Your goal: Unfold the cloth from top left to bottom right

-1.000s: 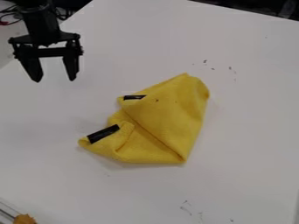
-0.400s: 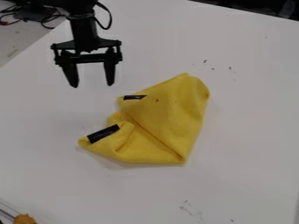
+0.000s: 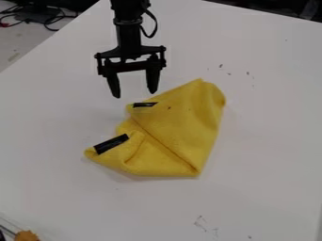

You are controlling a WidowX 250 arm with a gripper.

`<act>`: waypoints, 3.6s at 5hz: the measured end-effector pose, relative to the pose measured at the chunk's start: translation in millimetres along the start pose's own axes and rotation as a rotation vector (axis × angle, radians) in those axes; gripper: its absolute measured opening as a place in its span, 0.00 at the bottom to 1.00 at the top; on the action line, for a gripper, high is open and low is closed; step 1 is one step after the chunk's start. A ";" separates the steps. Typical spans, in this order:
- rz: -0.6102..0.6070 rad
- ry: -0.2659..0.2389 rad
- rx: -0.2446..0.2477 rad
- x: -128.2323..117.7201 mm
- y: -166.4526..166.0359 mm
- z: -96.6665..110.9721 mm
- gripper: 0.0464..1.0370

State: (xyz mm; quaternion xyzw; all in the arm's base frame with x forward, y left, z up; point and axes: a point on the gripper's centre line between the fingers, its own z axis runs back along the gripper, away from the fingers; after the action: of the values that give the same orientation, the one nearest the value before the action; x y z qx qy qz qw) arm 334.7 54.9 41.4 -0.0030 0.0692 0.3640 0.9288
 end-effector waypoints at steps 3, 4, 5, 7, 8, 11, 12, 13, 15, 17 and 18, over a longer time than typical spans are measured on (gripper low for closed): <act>0.141 0.016 0.001 4.6 -5.1 -20.8 0.96; 0.129 0.036 0.014 3.7 -4.4 -29.8 0.90; 0.123 0.020 -0.001 4.7 -7.5 -32.5 0.61; 0.091 0.013 -0.033 4.7 -11.5 -35.5 0.12; 0.083 0.013 -0.032 4.8 -11.3 -35.5 0.03; 0.007 -0.101 -0.017 -14.6 -32.7 2.1 0.02; -0.012 -0.149 0.020 -30.2 -44.3 15.5 0.02; -0.019 -0.195 0.040 -44.6 -58.4 18.8 0.02; -0.124 -0.265 0.050 -66.0 -104.6 27.7 0.02; -0.181 -0.255 0.046 -51.9 -148.1 21.1 0.02; -0.189 -0.250 0.049 -51.8 -158.5 11.7 0.02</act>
State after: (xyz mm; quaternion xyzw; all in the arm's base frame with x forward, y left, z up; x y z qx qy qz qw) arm 405.9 -95.9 52.7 0.0586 -0.0388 0.2707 0.9601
